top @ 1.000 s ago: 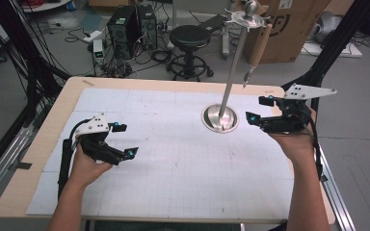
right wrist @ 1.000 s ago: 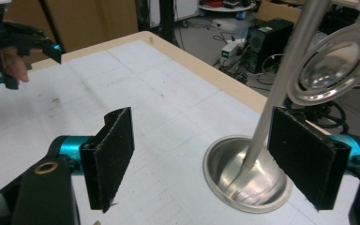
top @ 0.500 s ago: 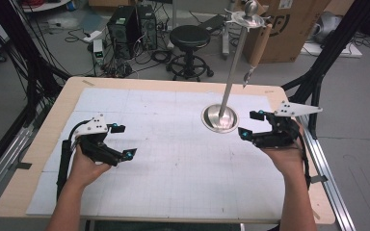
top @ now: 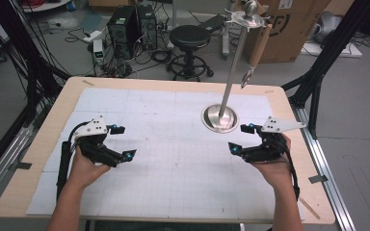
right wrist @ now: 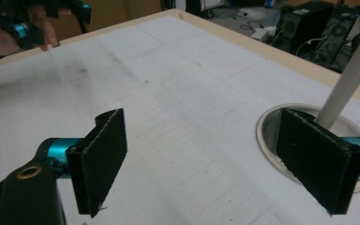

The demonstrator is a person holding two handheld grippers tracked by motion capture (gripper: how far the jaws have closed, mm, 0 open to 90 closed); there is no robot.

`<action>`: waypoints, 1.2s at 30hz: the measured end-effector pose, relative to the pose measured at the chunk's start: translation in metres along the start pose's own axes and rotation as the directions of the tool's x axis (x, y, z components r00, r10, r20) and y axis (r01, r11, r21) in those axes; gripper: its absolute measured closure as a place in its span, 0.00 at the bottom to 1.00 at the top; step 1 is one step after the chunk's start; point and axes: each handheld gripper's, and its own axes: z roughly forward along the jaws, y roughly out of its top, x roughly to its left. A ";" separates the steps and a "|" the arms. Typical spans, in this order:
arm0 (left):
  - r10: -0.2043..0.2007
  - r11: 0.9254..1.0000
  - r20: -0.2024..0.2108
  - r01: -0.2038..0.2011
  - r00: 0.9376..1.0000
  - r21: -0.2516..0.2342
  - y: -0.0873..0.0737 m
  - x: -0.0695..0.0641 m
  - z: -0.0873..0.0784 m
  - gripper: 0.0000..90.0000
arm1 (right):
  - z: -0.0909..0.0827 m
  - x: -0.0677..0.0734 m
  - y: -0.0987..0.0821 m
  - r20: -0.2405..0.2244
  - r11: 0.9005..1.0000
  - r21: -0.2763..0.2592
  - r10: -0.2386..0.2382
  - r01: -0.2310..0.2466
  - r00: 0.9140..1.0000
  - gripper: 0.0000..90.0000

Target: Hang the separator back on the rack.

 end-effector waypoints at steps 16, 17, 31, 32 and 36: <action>-0.006 1.000 -0.009 0.006 1.000 -0.013 0.000 0.002 -0.002 0.05 | 0.012 0.001 -0.009 -0.036 1.000 0.016 0.012 -0.011 0.999 0.13; -0.007 1.000 -0.005 0.007 1.000 -0.013 0.000 0.002 -0.002 0.05 | 0.012 0.001 -0.009 -0.033 1.000 0.019 0.009 -0.008 0.999 0.12; -0.011 1.000 -0.007 0.011 1.000 -0.030 0.000 0.005 -0.003 0.05 | 0.007 -0.001 -0.015 -0.005 1.000 0.025 0.008 -0.008 1.000 0.12; -0.011 1.000 -0.009 0.011 1.000 -0.027 0.000 0.005 -0.003 0.05 | 0.008 -0.001 -0.015 -0.009 1.000 0.027 0.010 -0.010 1.000 0.12; -0.010 1.000 -0.010 0.010 1.000 -0.025 0.000 0.004 -0.002 0.05 | 0.011 0.000 -0.015 -0.012 0.999 0.036 0.008 -0.007 1.000 0.12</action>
